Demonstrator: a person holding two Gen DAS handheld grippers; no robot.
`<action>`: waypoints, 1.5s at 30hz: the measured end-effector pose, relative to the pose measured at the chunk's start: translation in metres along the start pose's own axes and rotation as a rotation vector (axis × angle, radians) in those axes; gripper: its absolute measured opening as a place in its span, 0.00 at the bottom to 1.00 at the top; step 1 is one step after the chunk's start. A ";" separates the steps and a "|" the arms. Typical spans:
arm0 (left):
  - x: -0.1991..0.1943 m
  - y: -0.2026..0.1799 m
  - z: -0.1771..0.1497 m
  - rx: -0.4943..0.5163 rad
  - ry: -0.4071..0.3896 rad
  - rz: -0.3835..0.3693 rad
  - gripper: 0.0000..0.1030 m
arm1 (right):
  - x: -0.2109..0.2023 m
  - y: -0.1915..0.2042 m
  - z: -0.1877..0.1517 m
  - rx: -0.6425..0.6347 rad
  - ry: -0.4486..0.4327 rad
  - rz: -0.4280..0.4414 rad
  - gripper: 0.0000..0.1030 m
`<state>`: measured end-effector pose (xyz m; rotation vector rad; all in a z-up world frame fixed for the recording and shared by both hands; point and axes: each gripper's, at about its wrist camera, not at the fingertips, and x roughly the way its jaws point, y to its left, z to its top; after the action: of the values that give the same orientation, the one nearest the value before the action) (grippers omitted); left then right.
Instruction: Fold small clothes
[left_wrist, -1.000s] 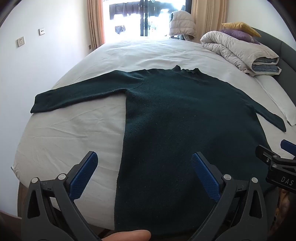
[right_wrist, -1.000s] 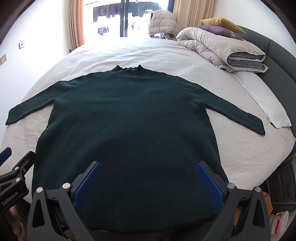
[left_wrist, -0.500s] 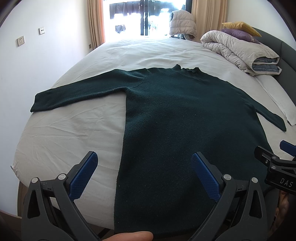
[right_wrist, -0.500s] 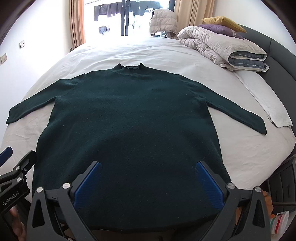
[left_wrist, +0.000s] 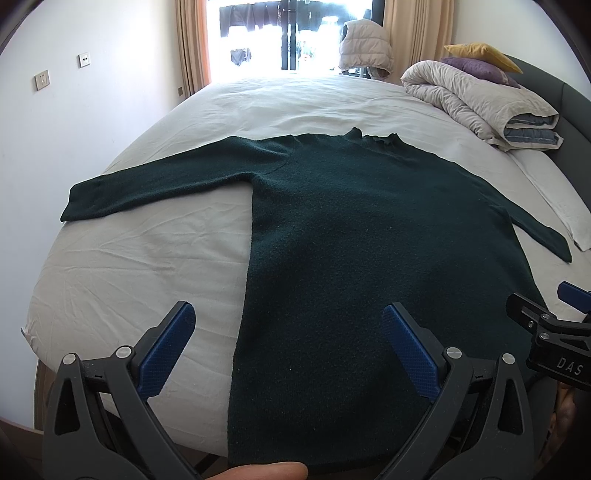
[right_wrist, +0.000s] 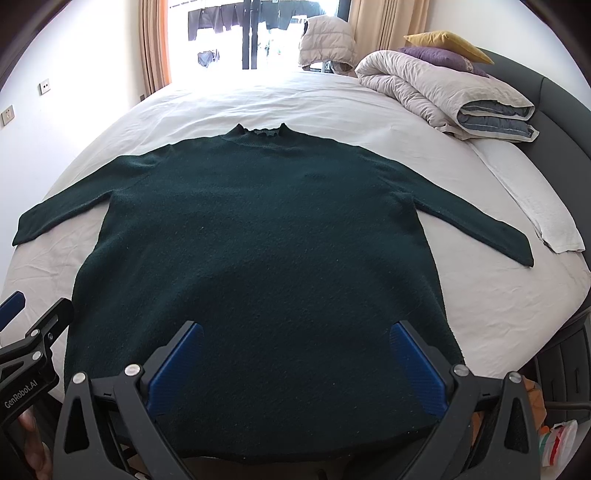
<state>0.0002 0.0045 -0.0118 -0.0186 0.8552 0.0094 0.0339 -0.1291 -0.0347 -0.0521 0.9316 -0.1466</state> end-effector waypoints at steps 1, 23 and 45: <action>0.000 0.000 0.000 0.000 -0.001 0.000 1.00 | 0.000 0.000 0.000 0.000 0.000 0.000 1.00; 0.001 0.000 0.000 -0.001 0.003 -0.001 1.00 | 0.001 0.004 -0.003 -0.002 0.004 0.001 1.00; 0.005 0.005 -0.003 -0.010 0.009 -0.004 1.00 | 0.003 0.011 -0.005 -0.013 0.013 -0.002 1.00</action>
<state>0.0013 0.0095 -0.0175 -0.0302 0.8644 0.0099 0.0324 -0.1190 -0.0414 -0.0643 0.9460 -0.1426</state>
